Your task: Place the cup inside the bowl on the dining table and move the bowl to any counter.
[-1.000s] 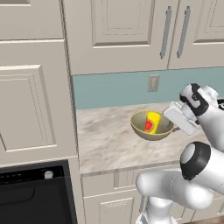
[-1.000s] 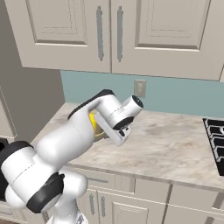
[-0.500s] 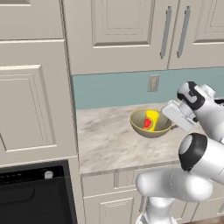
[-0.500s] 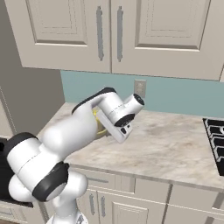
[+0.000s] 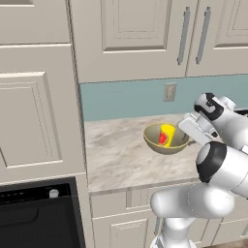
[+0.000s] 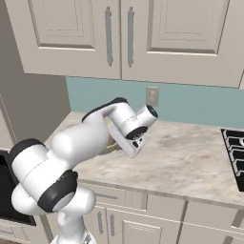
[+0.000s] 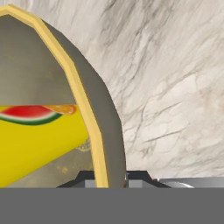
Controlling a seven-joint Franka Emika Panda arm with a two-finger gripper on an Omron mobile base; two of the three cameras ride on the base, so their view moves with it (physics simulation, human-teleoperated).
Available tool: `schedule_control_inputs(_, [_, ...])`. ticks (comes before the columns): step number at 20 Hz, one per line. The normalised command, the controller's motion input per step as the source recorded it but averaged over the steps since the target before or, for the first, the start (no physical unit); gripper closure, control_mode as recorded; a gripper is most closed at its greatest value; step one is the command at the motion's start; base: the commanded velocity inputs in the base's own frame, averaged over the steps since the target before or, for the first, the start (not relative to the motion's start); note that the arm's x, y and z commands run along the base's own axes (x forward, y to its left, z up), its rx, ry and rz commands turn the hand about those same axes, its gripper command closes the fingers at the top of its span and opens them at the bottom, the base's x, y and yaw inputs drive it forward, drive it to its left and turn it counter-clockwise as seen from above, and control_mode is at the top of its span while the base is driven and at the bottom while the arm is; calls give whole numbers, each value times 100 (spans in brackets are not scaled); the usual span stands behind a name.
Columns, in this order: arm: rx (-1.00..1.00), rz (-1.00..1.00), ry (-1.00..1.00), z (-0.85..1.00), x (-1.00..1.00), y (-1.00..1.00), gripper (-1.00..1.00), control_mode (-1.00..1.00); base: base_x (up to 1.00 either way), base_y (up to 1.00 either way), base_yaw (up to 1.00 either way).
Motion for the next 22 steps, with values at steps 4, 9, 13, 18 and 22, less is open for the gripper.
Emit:
schedule_control_inputs(4, [0,-2,0,-23,0,0,100,-100,0,0,0])
schedule_control_inputs(9, [0,-2,0,-17,0,0,100,-100,0,0,0])
schedule_control_inputs(13, [0,-2,0,-18,0,0,100,-100,0,0,0])
schedule_control_inputs(18, [0,-2,0,-22,0,0,100,-100,0,0,0])
schedule_control_inputs(22, [0,-2,0,-21,2,0,100,-100,0,0,0])
